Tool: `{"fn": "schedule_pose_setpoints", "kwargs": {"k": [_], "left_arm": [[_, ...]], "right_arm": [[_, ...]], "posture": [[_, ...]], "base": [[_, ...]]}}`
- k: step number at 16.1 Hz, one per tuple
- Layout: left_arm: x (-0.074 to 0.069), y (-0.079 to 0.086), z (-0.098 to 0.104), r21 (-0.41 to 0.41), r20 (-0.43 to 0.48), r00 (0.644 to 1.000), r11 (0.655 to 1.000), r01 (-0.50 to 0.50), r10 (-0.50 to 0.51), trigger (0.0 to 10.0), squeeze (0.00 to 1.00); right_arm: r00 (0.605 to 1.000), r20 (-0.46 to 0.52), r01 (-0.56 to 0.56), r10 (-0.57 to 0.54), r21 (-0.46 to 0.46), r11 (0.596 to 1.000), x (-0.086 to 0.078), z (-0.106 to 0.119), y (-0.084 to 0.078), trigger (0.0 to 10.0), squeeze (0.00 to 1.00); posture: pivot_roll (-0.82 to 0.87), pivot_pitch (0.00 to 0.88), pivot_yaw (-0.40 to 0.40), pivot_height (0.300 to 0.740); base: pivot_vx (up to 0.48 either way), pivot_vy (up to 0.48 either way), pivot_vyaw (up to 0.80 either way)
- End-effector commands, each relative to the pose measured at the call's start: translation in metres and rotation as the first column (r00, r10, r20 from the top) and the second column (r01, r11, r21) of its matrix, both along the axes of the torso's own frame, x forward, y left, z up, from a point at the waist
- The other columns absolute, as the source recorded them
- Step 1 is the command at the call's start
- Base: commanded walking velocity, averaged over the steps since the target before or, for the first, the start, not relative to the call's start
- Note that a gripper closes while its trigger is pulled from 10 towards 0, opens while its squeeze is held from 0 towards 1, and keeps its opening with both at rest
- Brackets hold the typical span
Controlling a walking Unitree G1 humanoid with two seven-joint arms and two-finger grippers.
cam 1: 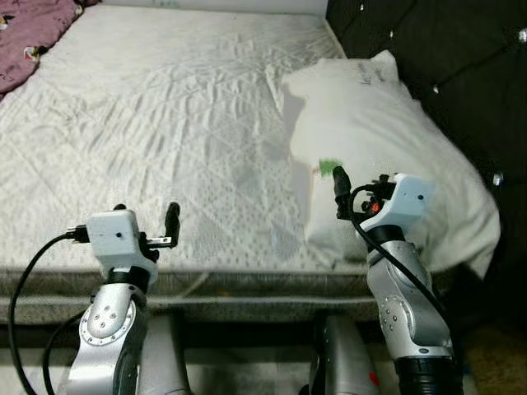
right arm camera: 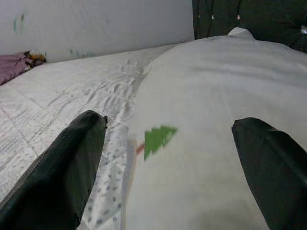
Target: Clean up the room
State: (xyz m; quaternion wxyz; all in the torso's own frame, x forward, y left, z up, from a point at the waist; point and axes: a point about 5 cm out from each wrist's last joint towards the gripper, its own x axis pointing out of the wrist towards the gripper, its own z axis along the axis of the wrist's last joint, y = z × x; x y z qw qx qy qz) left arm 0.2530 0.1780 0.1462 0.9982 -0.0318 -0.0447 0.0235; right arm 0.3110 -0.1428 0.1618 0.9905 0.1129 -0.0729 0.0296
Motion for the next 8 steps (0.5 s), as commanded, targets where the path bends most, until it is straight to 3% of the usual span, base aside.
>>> {"fn": "schedule_pose_setpoints", "kwargs": {"k": [1,8], "left_arm": [[-0.001,-0.001,0.004,0.005,0.007,1.0,1.0,-0.004,0.004,10.0,0.0],[0.001,-0.013,0.01,-0.026,0.034,0.998,0.998,0.057,-0.056,10.0,0.0]], "right_arm": [[1.0,0.0,-0.001,0.001,-0.007,1.0,0.0,0.002,-0.001,10.0,0.0],[0.999,-0.025,0.027,-0.027,-0.024,0.999,-0.001,-0.001,-0.009,10.0,0.0]], "posture": [[0.05,0.111,-0.077,0.597],[0.04,0.129,-0.081,0.672]], "base": [[0.0,0.0,0.0],[0.0,0.0,0.0]]}}
